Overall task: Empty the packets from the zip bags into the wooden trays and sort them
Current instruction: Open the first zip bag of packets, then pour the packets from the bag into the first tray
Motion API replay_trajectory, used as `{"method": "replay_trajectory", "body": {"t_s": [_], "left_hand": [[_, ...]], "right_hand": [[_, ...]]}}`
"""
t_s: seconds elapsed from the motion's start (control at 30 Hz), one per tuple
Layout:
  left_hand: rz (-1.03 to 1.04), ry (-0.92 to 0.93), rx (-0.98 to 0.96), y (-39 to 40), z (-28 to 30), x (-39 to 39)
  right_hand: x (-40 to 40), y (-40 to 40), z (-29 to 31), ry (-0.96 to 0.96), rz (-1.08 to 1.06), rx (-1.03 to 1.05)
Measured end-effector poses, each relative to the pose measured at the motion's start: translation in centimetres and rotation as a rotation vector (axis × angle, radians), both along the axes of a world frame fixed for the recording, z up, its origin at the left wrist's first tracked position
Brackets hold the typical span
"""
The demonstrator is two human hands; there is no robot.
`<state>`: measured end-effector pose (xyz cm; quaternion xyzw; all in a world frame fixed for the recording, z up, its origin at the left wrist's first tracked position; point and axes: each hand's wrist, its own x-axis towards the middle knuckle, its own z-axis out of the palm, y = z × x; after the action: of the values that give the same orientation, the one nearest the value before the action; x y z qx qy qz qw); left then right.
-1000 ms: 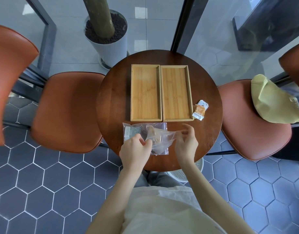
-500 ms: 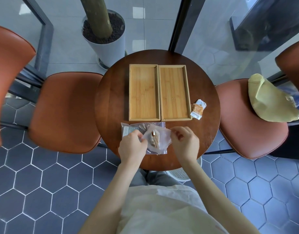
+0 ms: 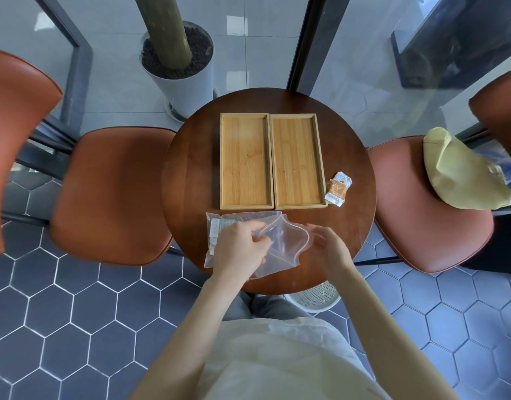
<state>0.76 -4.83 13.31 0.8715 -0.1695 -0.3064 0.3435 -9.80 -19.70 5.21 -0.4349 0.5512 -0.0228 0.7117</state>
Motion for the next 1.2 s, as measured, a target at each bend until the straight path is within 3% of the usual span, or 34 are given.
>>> {"method": "replay_trajectory", "body": {"t_s": [0.23, 0.4, 0.53, 0.83, 0.97, 1.07, 1.2], "left_hand": [[0.028, 0.195, -0.216, -0.3, 4.4, 1.3], [0.152, 0.454, -0.307, 0.2, 5.6, 3.0], [0.184, 0.46, -0.314, 0.6, 5.3, 4.2], [0.182, 0.367, -0.311, 0.7, 3.0, 7.0], [0.288, 0.352, -0.356, 0.4, 1.2, 8.9], [0.305, 0.154, -0.194, 0.2, -3.0, 9.9], [0.086, -0.062, 0.122, 0.1, -10.2, 10.2]], "right_hand": [[1.1, 2.5, -1.9, -0.119, 0.022, 0.303], [1.8, 2.6, -1.1, -0.272, -0.145, 0.59], [2.6, 1.8, -0.7, -0.25, -0.127, 0.643], [3.3, -1.5, -1.2, -0.208, 0.07, 0.554], [4.6, -3.5, -1.6, -0.188, -0.049, 0.362], [5.8, -4.9, -2.0, -0.138, -0.157, 0.183], [8.4, -6.3, -2.9, -0.025, -0.196, -0.015]]}}
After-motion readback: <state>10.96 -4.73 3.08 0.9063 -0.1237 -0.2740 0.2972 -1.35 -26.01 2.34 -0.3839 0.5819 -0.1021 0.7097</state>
